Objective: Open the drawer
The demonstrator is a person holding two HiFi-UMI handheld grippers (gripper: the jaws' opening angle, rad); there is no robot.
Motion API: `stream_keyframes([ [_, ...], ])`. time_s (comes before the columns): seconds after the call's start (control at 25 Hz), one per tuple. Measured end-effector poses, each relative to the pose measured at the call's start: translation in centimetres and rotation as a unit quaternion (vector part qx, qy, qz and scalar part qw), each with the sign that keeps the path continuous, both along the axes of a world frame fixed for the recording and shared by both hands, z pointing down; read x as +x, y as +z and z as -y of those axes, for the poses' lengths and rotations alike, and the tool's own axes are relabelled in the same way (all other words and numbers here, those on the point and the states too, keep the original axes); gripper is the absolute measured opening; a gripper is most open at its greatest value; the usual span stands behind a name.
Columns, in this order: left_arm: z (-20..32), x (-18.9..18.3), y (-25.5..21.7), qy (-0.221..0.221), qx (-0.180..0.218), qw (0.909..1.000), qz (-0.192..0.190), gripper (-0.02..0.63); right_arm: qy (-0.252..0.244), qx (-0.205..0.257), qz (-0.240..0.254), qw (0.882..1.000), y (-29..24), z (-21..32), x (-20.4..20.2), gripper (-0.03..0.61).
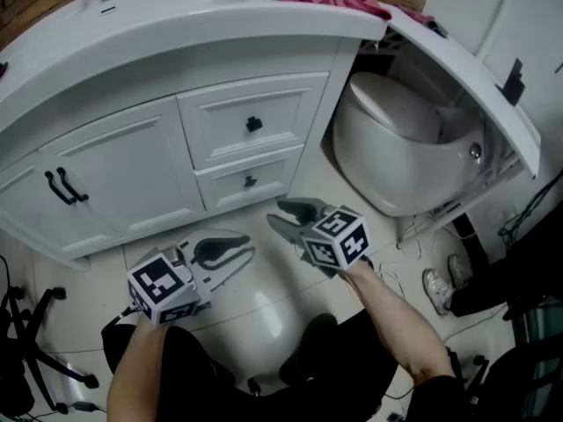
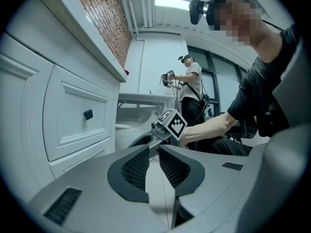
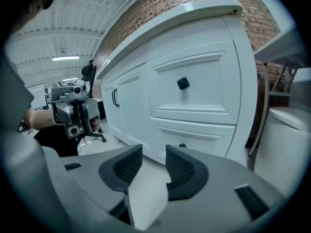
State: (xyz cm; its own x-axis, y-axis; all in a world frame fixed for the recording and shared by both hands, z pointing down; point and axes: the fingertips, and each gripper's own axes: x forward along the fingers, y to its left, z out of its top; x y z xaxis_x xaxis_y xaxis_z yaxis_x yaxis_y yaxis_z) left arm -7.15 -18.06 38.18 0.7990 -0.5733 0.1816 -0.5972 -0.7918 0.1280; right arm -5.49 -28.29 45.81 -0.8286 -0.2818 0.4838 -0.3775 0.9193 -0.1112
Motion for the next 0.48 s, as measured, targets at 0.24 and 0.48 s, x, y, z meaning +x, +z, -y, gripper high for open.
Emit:
stream_keyframes([
  [0.24, 1.0, -0.8, 1.0, -0.009, -0.020, 0.9997, 0.013, 0.069, 0.040, -0.020, -0.025, 0.999, 3.6, 3.5, -1.1, 0.190],
  [0.48, 1.9, -2.0, 1.4, -0.020, -0.017, 0.9996, 0.014, 0.069, 0.084, -0.033, -0.051, 0.995, 6.7, 6.2, -3.1, 0.199],
])
